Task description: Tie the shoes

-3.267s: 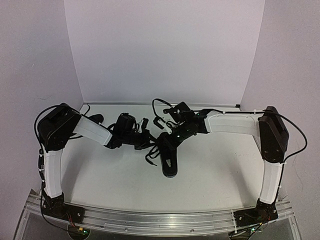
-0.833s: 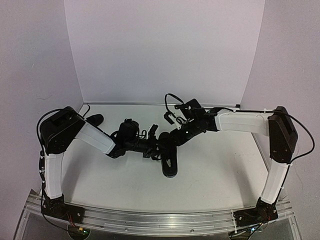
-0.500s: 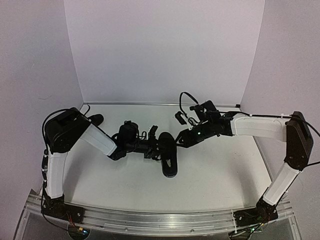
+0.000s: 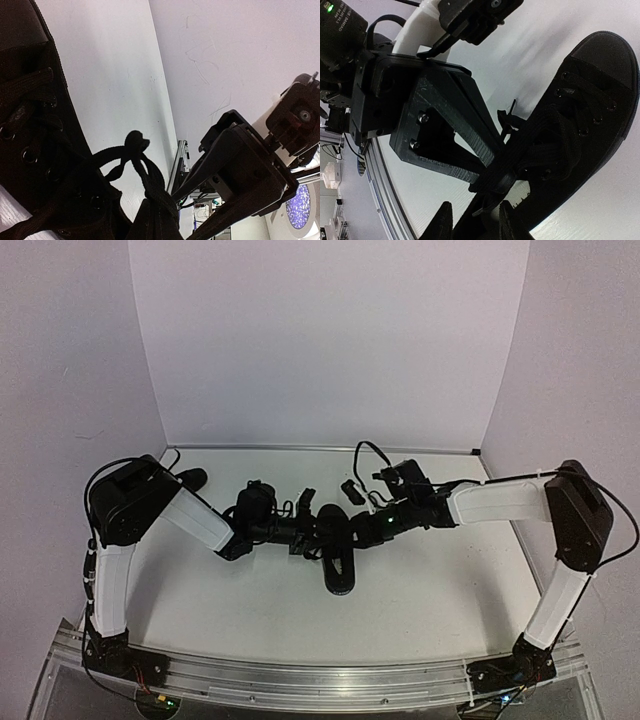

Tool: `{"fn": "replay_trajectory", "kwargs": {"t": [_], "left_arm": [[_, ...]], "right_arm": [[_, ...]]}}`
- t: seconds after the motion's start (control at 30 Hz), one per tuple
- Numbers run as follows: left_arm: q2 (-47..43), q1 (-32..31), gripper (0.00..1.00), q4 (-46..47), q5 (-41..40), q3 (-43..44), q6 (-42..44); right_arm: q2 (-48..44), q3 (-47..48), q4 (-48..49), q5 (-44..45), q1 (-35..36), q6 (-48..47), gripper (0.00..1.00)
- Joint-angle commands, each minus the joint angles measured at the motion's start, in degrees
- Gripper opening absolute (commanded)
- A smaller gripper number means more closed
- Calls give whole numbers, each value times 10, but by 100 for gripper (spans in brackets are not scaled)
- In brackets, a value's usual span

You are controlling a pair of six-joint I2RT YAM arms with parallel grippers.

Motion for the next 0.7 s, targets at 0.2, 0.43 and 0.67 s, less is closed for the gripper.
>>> {"fn": "replay_trajectory", "kwargs": {"t": [0.2,0.43,0.67], "left_arm": [[-4,2,0,36,9,8,-3],[-3,2,0,36,10,10,-3],[-33,9,15,-46,4,14,50]], "right_arm": [[31,4,46,-19,2,10,25],[37,10,47,-26,2,8,15],[14,-1,42,-7,2,12,0]]}}
